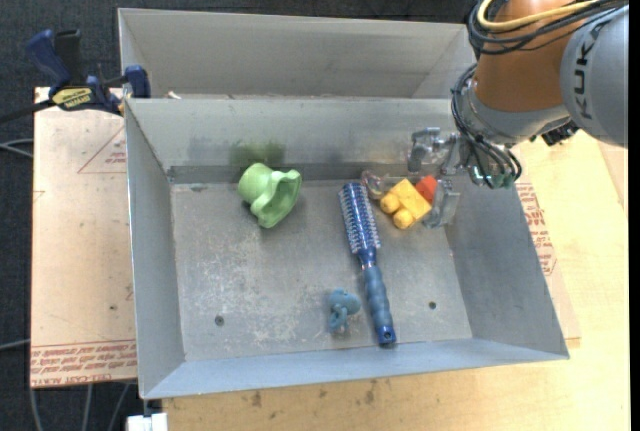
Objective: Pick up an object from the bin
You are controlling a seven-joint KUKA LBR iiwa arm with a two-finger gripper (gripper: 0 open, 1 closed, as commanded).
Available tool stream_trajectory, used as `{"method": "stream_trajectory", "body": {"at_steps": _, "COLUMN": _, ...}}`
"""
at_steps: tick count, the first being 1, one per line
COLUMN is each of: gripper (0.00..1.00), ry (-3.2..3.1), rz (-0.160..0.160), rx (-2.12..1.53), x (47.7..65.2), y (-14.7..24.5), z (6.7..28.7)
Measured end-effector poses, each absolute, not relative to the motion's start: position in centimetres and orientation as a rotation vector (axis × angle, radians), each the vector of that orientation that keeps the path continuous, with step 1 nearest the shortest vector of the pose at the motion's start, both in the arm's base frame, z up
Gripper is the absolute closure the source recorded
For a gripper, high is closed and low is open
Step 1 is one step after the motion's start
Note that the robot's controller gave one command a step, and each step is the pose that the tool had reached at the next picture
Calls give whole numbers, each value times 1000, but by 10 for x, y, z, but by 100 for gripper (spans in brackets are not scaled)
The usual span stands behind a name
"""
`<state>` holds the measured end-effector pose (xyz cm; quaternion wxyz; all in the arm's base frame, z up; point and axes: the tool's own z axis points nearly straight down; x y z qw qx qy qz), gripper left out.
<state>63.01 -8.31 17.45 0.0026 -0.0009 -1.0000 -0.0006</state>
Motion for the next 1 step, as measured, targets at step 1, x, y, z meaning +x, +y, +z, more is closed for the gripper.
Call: {"method": "stream_trajectory", "body": {"at_steps": 1, "gripper": 0, "ry": -3149, "rz": 0, "rx": 70, "x": 646, "y": -98, "z": 69}}
